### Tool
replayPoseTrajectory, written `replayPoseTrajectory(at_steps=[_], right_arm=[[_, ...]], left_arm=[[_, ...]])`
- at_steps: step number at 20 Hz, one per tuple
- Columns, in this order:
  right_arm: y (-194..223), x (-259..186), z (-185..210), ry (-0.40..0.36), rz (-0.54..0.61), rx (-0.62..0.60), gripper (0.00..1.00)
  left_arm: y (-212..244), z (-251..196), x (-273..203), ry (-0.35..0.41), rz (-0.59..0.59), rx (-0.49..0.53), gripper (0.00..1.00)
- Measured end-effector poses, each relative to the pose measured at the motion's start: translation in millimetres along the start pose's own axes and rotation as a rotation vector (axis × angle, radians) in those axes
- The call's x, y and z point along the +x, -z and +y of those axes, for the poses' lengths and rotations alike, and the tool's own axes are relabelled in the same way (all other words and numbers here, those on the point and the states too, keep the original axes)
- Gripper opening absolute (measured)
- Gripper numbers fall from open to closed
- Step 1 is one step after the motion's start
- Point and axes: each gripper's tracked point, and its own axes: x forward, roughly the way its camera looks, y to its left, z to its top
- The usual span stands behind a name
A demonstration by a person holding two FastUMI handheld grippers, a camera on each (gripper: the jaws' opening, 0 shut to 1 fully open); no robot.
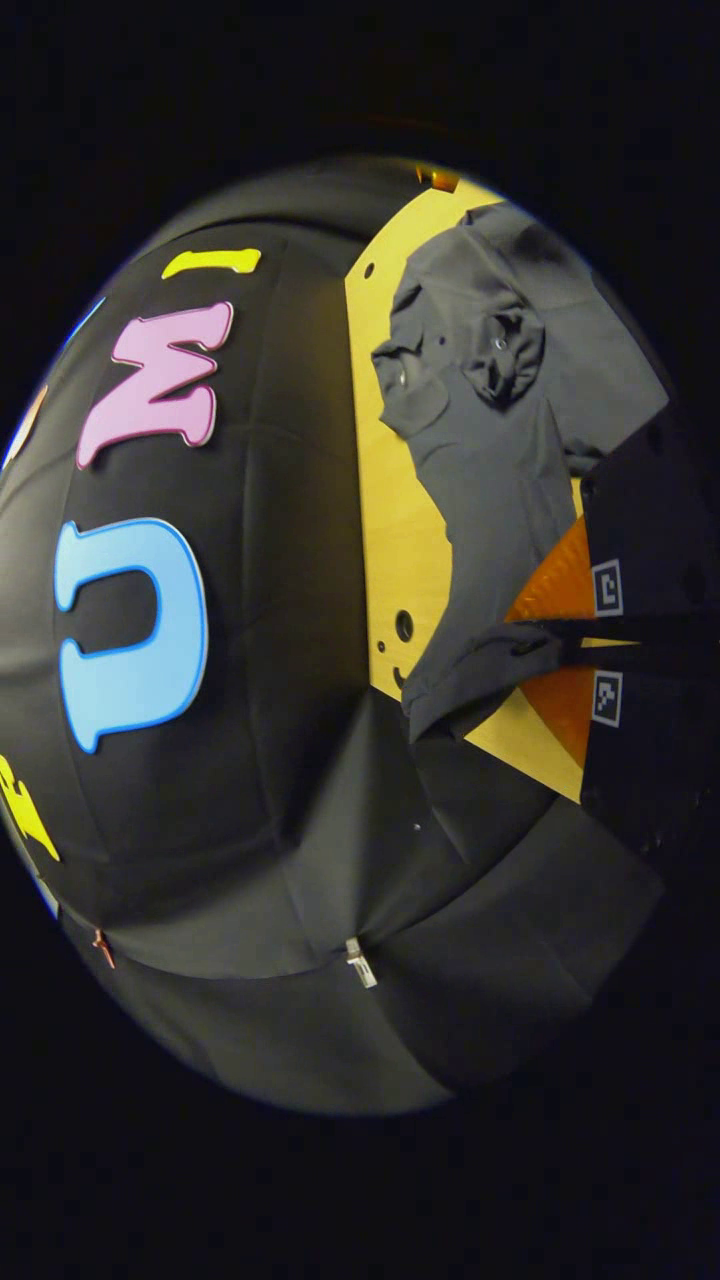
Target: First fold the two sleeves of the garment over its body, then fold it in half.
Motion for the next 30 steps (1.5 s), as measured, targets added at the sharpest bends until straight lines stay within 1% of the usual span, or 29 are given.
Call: replayPoseTrajectory(at_steps=[4, 6, 10, 14, 21, 23, 26, 30], right_arm=[[-0.1, -3.8, -35.5, 0.028, -0.008, 0.019, 0.74], [-0.6, -5.4, -52.0, 0.043, -0.015, 0.026, 0.74], [3.8, -9.4, -77.1, 0.064, -0.016, 0.042, 0.74], [14.8, -9.4, -98.7, 0.082, -0.012, 0.053, 0.74], [38.2, -6.7, -130.4, 0.084, 0.023, 0.083, 0.74], [45.2, -3.4, -138.8, 0.076, 0.037, 0.088, 0.74], [51.4, 2.1, -152.7, 0.072, 0.053, 0.102, 0.74], [63.5, 9.5, -169.3, 0.063, 0.080, 0.122, 0.74]], left_arm=[[-38.1, -56.5, -21.8, 0.070, -0.042, 0.007, 0.05], [-53.0, -90.9, -27.2, 0.121, -0.057, -0.001, 0.05], [-60.8, -155.9, -27.3, 0.206, -0.062, 0.037, 0.05], [-56.8, -214.7, -24.3, 0.270, -0.047, 0.044, 0.05], [-50.4, -320.4, -12.2, 0.372, -0.057, 0.110, 0.05], [-41.9, -350.9, -9.4, 0.402, -0.042, 0.131, 0.06], [-24.9, -390.3, -6.9, 0.424, -0.019, 0.173, 0.05], [5.9, -429.1, 4.2, 0.440, 0.015, 0.242, 0.06]])
